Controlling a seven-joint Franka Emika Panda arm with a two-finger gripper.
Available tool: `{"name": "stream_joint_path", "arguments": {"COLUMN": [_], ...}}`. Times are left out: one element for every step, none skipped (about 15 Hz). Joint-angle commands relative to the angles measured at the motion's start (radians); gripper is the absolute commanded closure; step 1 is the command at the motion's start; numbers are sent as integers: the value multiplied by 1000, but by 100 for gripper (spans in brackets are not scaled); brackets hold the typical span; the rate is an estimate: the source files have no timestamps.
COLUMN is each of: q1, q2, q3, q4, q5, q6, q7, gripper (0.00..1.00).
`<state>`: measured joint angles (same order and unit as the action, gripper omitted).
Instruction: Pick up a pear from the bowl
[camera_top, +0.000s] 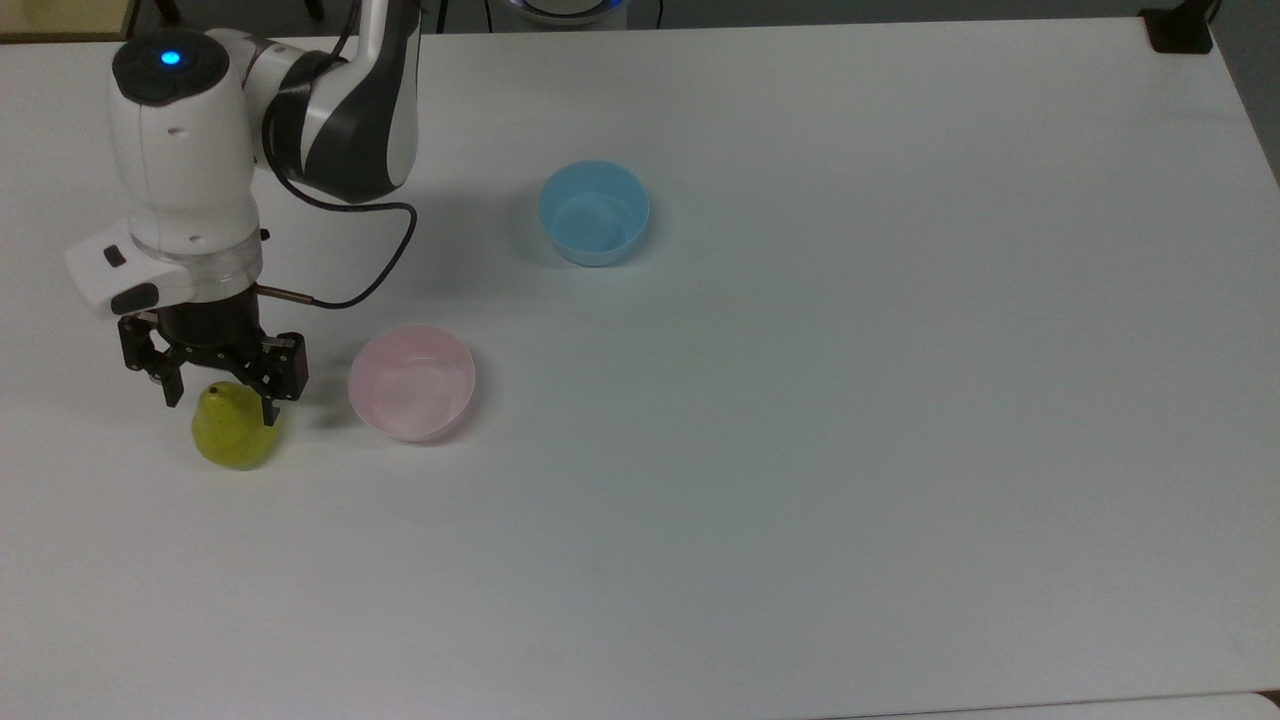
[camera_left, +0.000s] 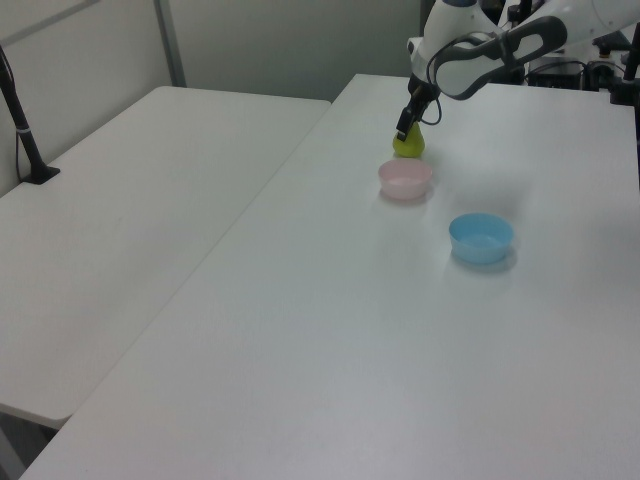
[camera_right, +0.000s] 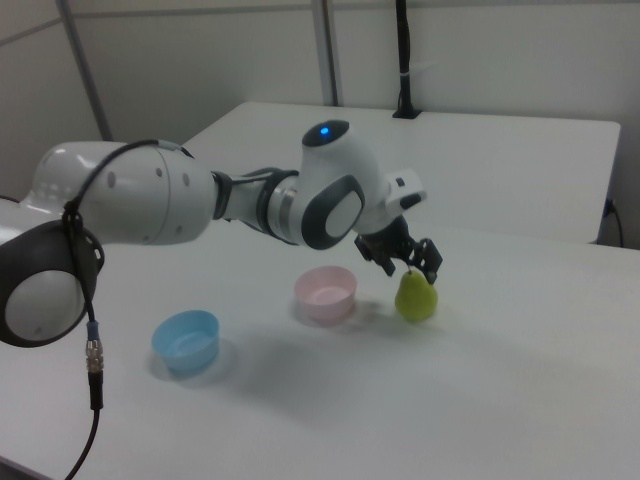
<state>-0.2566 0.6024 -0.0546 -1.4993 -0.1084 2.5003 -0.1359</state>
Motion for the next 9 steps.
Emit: {"name": "stream_joint_path", "arguments": {"q1": [54,71,91,120,137,154,171,189,207], "q2": [-110,-131,-157,-202,-231,-258,-288,-312,-337], "q3": [-2,-2,-1,-1,-1,-1,-1,-1,-1], "q4": [-39,-38,-38,-38,-38,-36,-36,-36,-36], "q5": [15,15,15,15,15,15,15,15,15], "q6": [-98,-150,-205,-287,-348,-406,-458,-512,-564], "q7": [50,61,74,103,125,140,148,150,151], "gripper": [0,0,0,0,0,0,0,0,0]}}
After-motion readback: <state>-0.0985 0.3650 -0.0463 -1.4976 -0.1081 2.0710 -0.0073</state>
